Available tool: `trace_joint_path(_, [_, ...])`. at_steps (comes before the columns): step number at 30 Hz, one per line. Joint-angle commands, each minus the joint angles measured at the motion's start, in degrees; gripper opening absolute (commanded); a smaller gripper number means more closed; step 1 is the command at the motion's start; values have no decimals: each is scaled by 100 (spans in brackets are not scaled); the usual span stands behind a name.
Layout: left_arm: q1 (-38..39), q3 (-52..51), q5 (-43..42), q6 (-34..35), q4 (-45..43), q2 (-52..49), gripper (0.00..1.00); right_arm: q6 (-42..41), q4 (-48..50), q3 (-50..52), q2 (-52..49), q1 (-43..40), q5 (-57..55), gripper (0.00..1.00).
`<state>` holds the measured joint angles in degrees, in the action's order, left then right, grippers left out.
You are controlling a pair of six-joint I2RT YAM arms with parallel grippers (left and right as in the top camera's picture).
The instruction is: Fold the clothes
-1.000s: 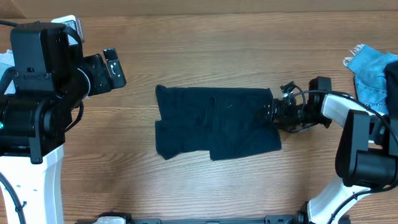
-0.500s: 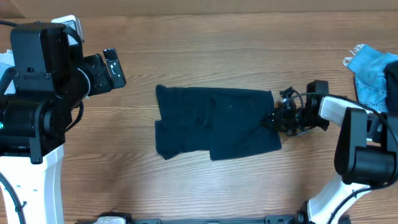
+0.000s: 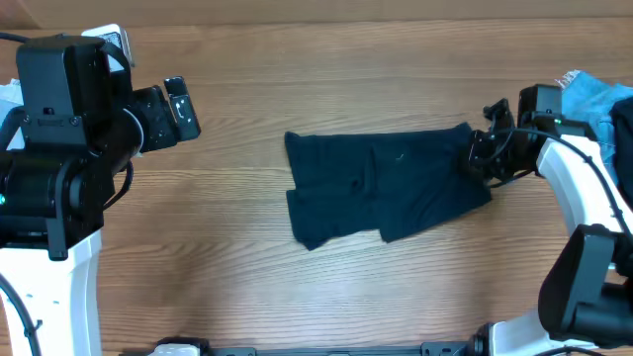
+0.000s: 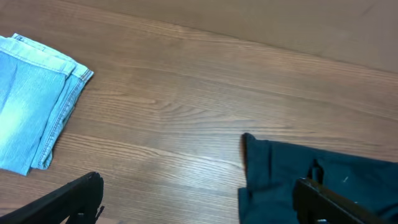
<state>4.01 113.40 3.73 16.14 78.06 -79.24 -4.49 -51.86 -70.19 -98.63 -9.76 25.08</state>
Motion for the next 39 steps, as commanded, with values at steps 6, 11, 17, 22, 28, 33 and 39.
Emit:
trace_joint_path(6, [-24, 22, 74, 17, -4, 13, 100, -87, -131, -337, 221, -44, -455, 4])
trace_joint_path(11, [-24, 22, 74, 17, -7, 13, 100, -136, -616, -807, 223, -37, -697, 4])
trace_joint_path(17, [-24, 22, 74, 17, -7, 13, 100, -13, -1351, -1716, 223, -37, -1071, 4])
trace_joint_path(22, [-24, 22, 74, 17, -7, 13, 100, 20, -1646, -2006, 223, 87, -1416, 4])
trace_joint_path(28, [-24, 22, 74, 17, -7, 13, 100, 13, -2022, -2389, 223, 505, -1915, 4])
trace_joint_path(33, [-24, 22, 74, 17, -7, 13, 100, -4, -2343, -2800, 223, 758, -2057, 4])
trace_joint_path(39, [-24, 22, 74, 17, -7, 13, 100, -7, -2398, -3010, 223, 1281, -2166, 4])
